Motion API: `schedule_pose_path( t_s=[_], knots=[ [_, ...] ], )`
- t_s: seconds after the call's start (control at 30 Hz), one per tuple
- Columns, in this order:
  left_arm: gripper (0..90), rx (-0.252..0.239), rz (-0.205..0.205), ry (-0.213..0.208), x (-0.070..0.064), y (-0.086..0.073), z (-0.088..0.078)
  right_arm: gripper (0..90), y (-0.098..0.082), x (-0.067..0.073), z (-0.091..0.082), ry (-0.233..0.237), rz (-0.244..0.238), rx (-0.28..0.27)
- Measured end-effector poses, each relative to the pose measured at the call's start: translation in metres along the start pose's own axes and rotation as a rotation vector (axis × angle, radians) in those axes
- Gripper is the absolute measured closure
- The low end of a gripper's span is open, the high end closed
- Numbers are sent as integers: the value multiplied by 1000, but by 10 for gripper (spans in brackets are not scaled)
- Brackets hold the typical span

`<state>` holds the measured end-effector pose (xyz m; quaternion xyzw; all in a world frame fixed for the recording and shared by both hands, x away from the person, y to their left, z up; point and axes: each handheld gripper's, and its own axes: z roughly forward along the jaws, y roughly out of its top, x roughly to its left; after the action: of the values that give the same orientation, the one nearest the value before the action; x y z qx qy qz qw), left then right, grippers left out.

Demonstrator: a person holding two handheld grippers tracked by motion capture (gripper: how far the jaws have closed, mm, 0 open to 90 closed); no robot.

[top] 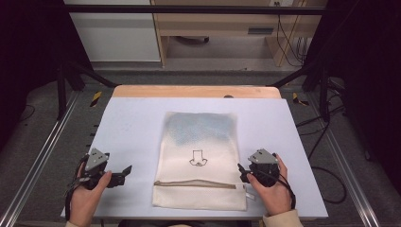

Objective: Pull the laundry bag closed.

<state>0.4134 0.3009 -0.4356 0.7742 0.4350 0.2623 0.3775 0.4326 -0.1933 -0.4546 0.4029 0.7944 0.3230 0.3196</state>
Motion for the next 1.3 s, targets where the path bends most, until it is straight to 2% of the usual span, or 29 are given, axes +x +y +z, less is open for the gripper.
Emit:
schedule_pose_path(
  t_s=[0.1, 0.17, 0.3, 0.4, 0.57, 0.63, 0.67, 0.7, 0.73, 0.8, 0.87, 0.93, 0.97, 1.07, 1.3],
  knots=[
    [54, -8, -4, -10, -3, -2, -3, 160, 2, 4, 0, 24, 4, -6],
    [51, -37, -22, -9, -3, -2, 0, 136, 5, 7, 0, 44, 17, 5],
    [41, -29, -31, -19, 0, -3, 7, 95, 12, 17, 1, 81, 21, 39],
    [51, -9, -32, -14, 4, -4, 7, 96, 19, 24, 0, 107, -12, 47],
    [58, -15, -54, -2, 8, -6, 6, 107, 36, 40, 2, 168, -59, 67],
    [57, -12, -54, 1, 9, -6, 7, 110, 39, 43, 2, 178, -72, 68],
    [57, -3, -53, 5, 10, -7, 8, 114, 46, 50, 4, 219, -94, 76],
    [57, -3, -53, 5, 10, -7, 8, 114, 46, 50, 4, 219, -94, 76],
    [57, 10, -46, 4, 10, -7, 9, 129, 50, 55, 6, 245, -109, 78],
    [59, 17, -53, -7, 11, -7, 10, 133, 55, 61, 9, 264, -125, 98],
    [92, 23, -56, -18, 11, -8, 9, 171, 60, 67, 11, 271, -146, 113],
    [70, 13, -59, 4, 12, -9, 9, 175, 64, 73, 15, 292, -152, 129],
    [61, 6, -64, 8, 12, -9, 9, 188, 66, 76, 16, 298, -170, 134],
    [48, 2, -73, 11, 13, -9, 8, 225, 73, 87, 17, 326, -211, 108],
    [40, -6, -71, 0, 16, -8, 9, 204, 92, 102, 20, 376, -264, 103]
  ],
)
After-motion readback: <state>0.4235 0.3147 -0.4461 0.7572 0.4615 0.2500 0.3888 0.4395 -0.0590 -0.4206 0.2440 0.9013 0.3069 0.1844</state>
